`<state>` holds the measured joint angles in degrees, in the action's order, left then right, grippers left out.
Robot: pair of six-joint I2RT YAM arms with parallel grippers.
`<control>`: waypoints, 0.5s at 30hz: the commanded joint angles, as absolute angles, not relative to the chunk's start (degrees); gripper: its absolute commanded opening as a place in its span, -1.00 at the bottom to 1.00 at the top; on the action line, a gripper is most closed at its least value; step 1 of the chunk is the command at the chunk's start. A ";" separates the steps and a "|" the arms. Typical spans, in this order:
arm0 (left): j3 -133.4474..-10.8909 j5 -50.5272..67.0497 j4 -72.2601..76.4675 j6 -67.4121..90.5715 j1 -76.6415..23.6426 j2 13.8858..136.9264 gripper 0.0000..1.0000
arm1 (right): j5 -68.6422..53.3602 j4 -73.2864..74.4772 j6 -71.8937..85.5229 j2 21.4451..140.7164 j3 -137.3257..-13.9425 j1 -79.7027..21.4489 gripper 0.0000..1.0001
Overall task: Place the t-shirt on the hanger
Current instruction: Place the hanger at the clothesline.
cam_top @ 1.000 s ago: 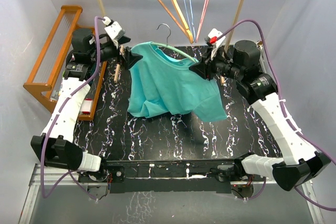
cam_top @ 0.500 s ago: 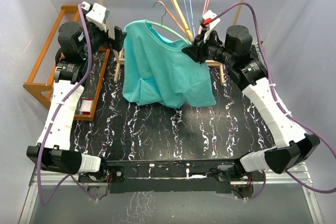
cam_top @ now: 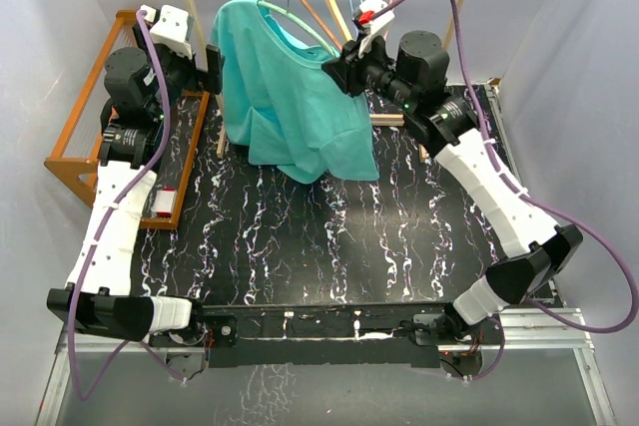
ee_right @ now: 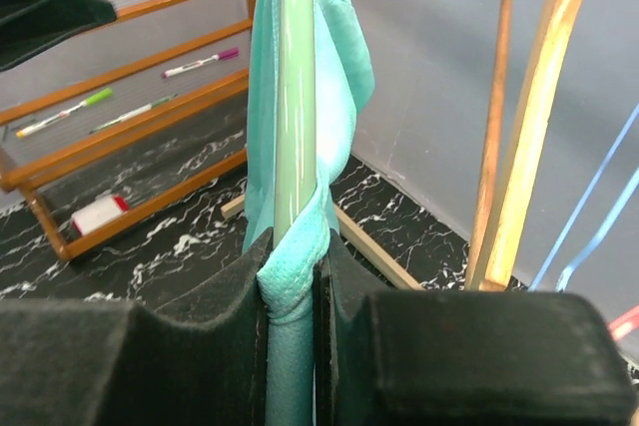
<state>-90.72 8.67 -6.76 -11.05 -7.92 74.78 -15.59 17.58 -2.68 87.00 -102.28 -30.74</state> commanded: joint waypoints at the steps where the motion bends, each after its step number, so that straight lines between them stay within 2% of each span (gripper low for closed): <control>1: -89.56 5.88 -5.43 -9.43 -7.53 72.19 0.94 | -5.64 6.60 -2.32 88.93 -109.22 -32.25 -0.84; 6: -88.46 5.80 -5.45 -9.17 -7.52 71.54 0.94 | 1.89 6.36 -3.68 94.69 -116.36 -33.81 -0.84; 11: -85.61 5.91 -4.75 -10.15 -7.51 70.38 0.94 | 4.14 9.02 -5.00 102.93 -126.38 -35.44 -0.84; 15: -81.23 4.62 -3.33 -11.29 -7.36 70.94 0.94 | 7.18 11.52 -7.27 104.47 -130.37 -36.80 -0.84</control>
